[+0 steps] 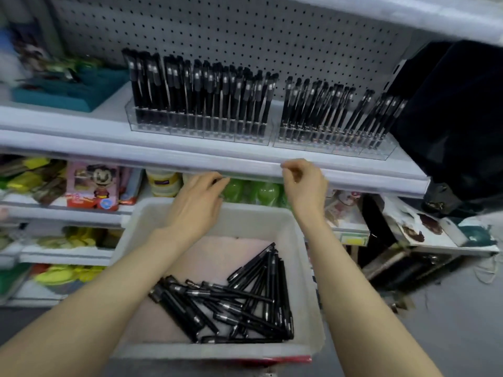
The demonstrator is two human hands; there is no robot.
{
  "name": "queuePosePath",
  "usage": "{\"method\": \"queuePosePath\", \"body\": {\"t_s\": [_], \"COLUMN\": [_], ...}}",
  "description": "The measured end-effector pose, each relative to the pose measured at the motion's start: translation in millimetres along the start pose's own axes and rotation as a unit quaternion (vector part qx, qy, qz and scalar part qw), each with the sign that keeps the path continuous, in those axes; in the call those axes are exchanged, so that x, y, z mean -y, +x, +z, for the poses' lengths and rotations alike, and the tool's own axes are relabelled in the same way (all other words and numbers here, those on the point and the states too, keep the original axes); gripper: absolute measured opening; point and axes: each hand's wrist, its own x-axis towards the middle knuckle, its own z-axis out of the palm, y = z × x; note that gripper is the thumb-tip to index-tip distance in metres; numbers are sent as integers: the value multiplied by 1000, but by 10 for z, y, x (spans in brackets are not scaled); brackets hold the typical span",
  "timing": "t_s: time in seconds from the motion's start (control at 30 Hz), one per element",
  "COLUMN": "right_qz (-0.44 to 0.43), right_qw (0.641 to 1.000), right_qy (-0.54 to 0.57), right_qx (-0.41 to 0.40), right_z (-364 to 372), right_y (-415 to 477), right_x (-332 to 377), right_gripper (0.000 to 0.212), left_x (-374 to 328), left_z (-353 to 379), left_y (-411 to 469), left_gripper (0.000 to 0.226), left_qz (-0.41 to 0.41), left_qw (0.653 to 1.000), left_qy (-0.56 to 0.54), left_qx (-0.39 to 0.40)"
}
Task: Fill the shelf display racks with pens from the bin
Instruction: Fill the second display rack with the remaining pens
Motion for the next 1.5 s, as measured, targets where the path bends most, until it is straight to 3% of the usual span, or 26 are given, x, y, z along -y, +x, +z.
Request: {"method": "queuePosePath", "body": {"t_s": [0.1, 0.2, 0.3, 0.4, 0.53, 0.73, 0.87, 1.0, 1.13, 1.5], "right_qz": [15, 55, 26, -47, -128, -254, -315, -317, -337, -196], "right_qw": [983, 904, 843, 842, 828, 785, 762, 748, 750, 783], "right_qy": [-52, -178, -253, -220, -121, -174, -188, -208, -223, -275], "right_qx": [178, 384, 474, 491, 532, 537, 534, 544, 523, 522], "right_z": [174, 225, 163, 204, 451, 775, 1032, 1255, 1269, 801], "right_y": [-496, -801, -955, -1127, -1406, -1560, -1548, -1578, -1568, -1228], "right_x": [-13, -86, -56, 77, 330, 550, 692, 728, 671, 280], "right_gripper": [18, 29, 38, 38, 46, 67, 85, 90, 79, 36], "left_x": [73, 112, 116, 134, 259, 714, 827, 804, 775, 720], "left_z": [135, 224, 245, 243, 159, -131, -137, -104, -102, -136], "left_y": [-286, -440, -449, -381, -259, -159, -266, -327, -345, -326], "left_gripper": [45, 54, 52, 44, 46, 41, 43, 45, 47, 49], "left_qz": [-7, -4, 0, -7, 0, 64, 48, 30, 22, 20], "left_qw": [1000, 998, 999, 1000, 995, 988, 987, 989, 990, 988], "left_qy": [15, 41, 37, 12, -5, 33, 22, 34, 42, 65], "left_qx": [14, 45, 37, 24, 101, 139, 149, 142, 133, 138]}}
